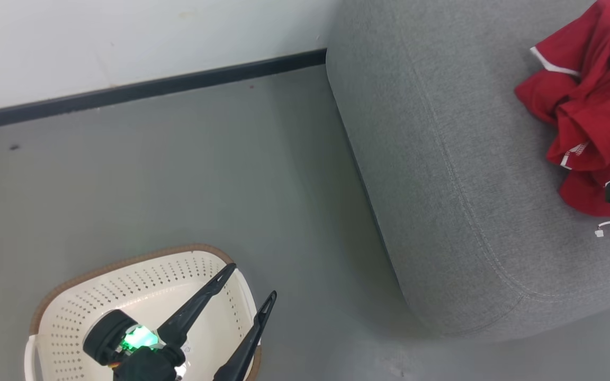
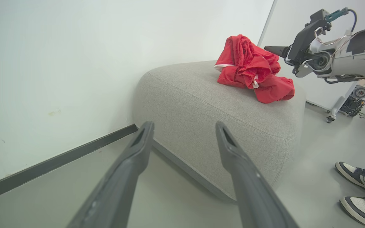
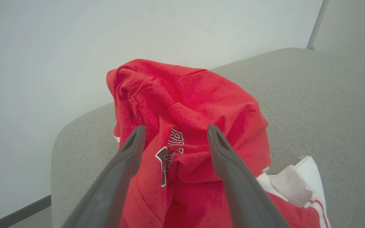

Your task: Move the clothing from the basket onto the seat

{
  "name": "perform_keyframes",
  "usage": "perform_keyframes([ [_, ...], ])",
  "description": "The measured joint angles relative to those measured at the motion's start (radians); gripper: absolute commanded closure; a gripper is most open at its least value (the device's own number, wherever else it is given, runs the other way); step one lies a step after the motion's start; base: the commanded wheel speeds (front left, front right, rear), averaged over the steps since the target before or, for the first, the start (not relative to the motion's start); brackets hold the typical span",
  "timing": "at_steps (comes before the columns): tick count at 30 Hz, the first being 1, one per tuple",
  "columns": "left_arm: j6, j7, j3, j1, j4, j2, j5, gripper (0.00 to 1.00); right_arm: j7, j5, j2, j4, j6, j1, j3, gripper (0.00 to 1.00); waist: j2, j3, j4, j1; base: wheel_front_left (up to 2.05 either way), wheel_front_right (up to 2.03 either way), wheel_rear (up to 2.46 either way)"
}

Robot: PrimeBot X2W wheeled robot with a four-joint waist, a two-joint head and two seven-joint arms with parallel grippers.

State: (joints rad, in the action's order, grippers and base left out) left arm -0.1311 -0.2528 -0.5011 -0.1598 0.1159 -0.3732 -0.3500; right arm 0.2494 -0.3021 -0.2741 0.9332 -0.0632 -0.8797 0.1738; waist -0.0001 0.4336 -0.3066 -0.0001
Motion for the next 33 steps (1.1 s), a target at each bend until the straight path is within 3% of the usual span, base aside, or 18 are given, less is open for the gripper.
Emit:
perform_keyframes([
  [7,0.000,0.000,0.010,0.000,-0.040,0.059,-0.006,0.00,0.000,0.025,0.000,-0.134,0.000,0.050,0.001,0.00,0.0000,-0.075,0.001,-0.0001,0.00,0.00,0.00],
  [16,0.000,0.000,0.049,0.030,-0.092,0.124,-0.010,0.00,0.005,0.066,0.026,-0.407,-0.042,0.133,-0.054,0.00,0.0000,-0.189,0.017,-0.0002,0.00,0.00,0.00],
  [22,0.000,0.000,0.071,0.065,-0.120,0.168,-0.010,0.00,0.007,0.083,0.051,-0.541,-0.052,0.215,-0.101,0.00,-0.0001,-0.267,0.041,-0.0002,0.00,0.00,0.00],
  [33,0.001,0.000,0.140,0.110,-0.146,0.242,-0.008,0.00,0.007,-0.009,0.071,-0.723,-0.060,0.431,-0.258,0.00,0.0000,-0.373,0.135,0.0000,0.00,0.00,0.00],
])
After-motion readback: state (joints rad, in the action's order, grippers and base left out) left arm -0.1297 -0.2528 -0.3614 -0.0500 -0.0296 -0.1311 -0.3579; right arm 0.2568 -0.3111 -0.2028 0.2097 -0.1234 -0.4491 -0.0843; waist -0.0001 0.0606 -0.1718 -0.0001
